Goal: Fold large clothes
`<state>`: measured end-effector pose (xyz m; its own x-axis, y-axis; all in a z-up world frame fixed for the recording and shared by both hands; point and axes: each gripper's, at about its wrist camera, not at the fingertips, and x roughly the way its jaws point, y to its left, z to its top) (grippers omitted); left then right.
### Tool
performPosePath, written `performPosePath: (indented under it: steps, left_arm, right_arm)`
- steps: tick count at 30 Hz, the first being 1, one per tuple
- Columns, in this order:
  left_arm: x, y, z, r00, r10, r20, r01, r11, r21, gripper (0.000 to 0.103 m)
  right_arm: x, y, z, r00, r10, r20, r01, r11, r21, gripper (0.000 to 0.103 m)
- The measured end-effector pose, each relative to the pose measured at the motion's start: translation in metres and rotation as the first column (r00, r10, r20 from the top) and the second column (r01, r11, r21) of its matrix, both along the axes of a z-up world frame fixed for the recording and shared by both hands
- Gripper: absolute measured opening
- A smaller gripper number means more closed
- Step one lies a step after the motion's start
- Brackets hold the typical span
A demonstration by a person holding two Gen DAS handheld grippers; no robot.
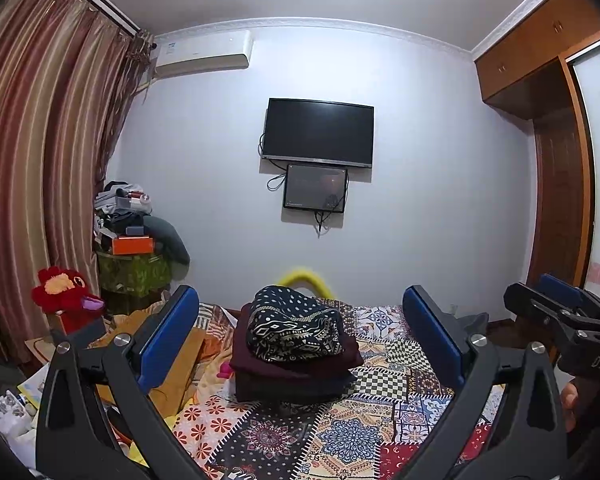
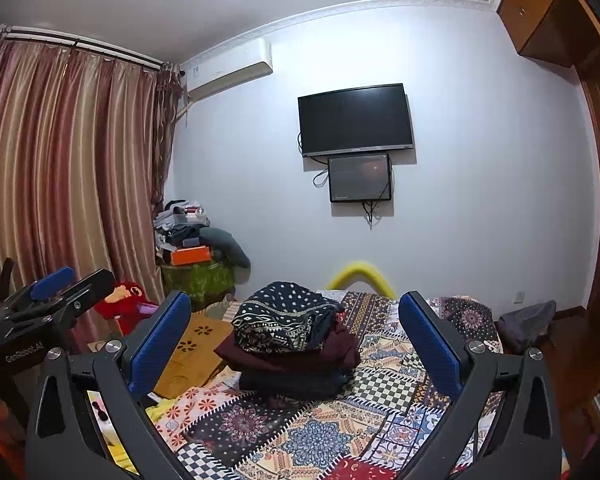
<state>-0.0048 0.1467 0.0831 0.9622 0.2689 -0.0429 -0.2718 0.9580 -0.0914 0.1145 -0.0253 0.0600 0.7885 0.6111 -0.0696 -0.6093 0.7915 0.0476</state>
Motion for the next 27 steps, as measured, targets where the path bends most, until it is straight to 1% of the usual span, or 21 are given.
performPosePath:
  steps: [16,27]
  left_arm:
    - [0.005,-0.004,-0.002,1.0,-0.016,-0.013,0.016,1.0,0.004,0.103]
    - [0.016,-0.006,-0.004,0.998,-0.044,-0.039,0.044,0.999,-0.003,0.103]
  right_arm:
    - [0.001,-0.004,0.002,1.0,0.001,-0.012,-0.001,1.0,-0.009,0.103]
    - [0.005,-0.009,0.001,0.999,-0.006,-0.034,0.005,1.0,-0.007,0.103]
